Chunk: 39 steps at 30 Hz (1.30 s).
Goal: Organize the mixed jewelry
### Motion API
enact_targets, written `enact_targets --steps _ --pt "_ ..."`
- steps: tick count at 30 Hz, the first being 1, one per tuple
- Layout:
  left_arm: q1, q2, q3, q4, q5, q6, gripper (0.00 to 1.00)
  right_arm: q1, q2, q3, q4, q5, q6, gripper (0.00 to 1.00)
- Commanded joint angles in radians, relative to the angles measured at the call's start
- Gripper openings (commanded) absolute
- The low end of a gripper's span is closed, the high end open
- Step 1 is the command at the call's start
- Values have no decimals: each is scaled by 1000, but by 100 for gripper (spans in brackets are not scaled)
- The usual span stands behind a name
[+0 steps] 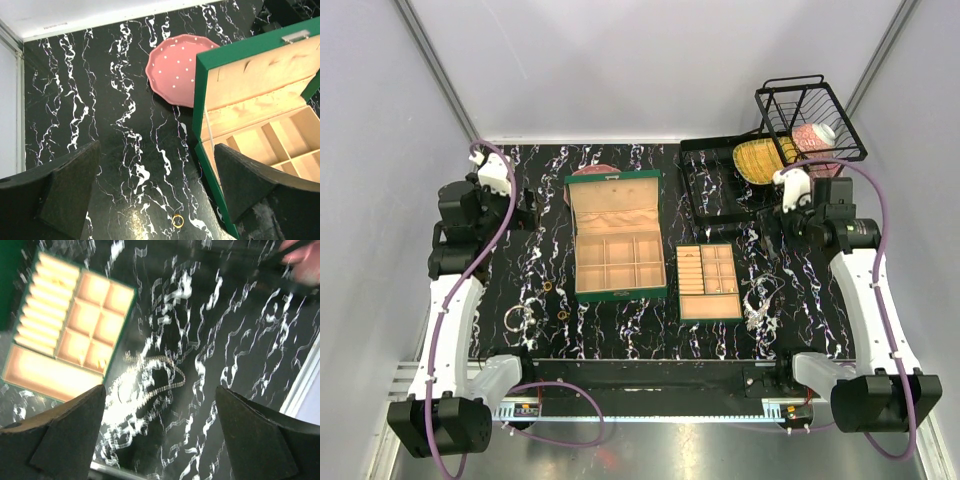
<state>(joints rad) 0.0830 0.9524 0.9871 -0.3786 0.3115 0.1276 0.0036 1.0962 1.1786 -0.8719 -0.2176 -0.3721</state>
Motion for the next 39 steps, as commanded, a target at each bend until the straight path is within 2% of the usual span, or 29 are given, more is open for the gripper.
enact_targets --steps 1,7,11,16,26,33,39 --pt "-2 -15 -14 -9 32 46 99 1 -5 -88 -115 67 -184 95" --pt "-2 -23 -18 -19 46 60 99 3 -4 -224 -30 129 -274 92" --pt "-2 -33 2 -80 60 89 99 1 56 -280 -16 124 -336 89" --pt "-2 -47 22 -126 55 122 99 1 120 -313 -41 77 -413 85" --pt "-2 -43 1 -100 34 130 99 2 238 -326 -39 -55 -432 80" --pt "-2 -37 -18 -52 -11 107 99 134 258 -379 30 -25 -413 77" --pt "-2 -32 -18 -48 -40 98 99 173 278 -410 93 -23 -407 76"
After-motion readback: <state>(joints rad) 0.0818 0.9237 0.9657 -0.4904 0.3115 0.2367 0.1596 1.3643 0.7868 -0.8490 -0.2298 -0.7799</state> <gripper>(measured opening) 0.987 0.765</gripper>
